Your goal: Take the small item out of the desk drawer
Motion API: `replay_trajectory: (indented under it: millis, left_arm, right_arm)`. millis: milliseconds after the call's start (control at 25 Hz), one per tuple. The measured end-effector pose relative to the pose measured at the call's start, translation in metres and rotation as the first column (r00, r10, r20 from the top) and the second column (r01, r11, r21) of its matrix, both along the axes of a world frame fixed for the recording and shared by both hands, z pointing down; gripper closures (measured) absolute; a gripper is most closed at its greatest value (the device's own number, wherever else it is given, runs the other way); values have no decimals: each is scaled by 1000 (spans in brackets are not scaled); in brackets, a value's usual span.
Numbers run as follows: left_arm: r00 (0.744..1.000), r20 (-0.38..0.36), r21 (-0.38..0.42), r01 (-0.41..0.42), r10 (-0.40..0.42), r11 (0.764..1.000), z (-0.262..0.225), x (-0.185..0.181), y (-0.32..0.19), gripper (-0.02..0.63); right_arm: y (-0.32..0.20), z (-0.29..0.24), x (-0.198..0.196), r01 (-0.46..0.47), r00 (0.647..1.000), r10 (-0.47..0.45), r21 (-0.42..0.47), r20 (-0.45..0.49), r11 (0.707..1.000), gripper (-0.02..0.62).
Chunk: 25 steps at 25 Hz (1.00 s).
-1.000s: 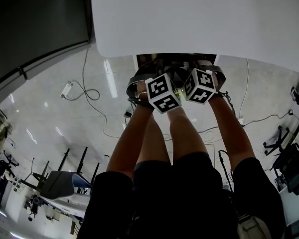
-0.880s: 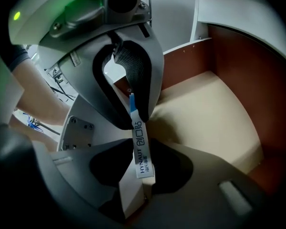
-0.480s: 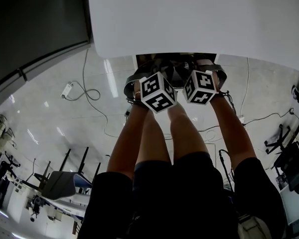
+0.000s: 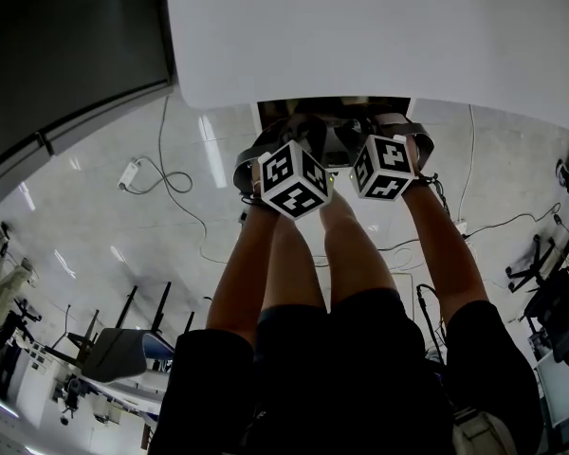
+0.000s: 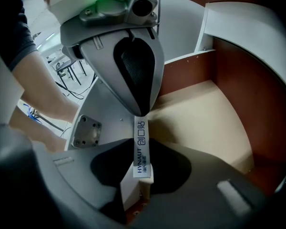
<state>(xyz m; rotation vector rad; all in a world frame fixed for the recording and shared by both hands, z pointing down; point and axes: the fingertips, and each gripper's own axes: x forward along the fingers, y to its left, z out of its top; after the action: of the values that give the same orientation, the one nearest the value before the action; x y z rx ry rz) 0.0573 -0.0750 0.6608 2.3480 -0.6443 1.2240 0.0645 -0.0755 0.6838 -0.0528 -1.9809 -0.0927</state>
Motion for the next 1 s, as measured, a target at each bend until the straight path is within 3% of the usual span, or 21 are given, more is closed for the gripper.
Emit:
replay_trajectory:
  millis: [280,400,720,1000]
  left_arm:
    - [999,-17,14,36,-36,999,-8,-7,-8,606]
    - [995,-42,1,87,-87,996,-12,-11,-11,606]
    - [969,-84,-4,233,-233,972,-27,-36,-23,606]
    - [955,-88,28,287,-284,958,-42,-52,-27,606]
  right_arm:
    - [-2,-6,-1,-33,999,33,3,9,999,489]
    - [-5,-10,1,-58,998,58,0,14,998,489]
    - [-10,-21,3,-130,991,130,-5,37,991,489]
    - [-10,-35,5,-179,982,178,7,55,984,489]
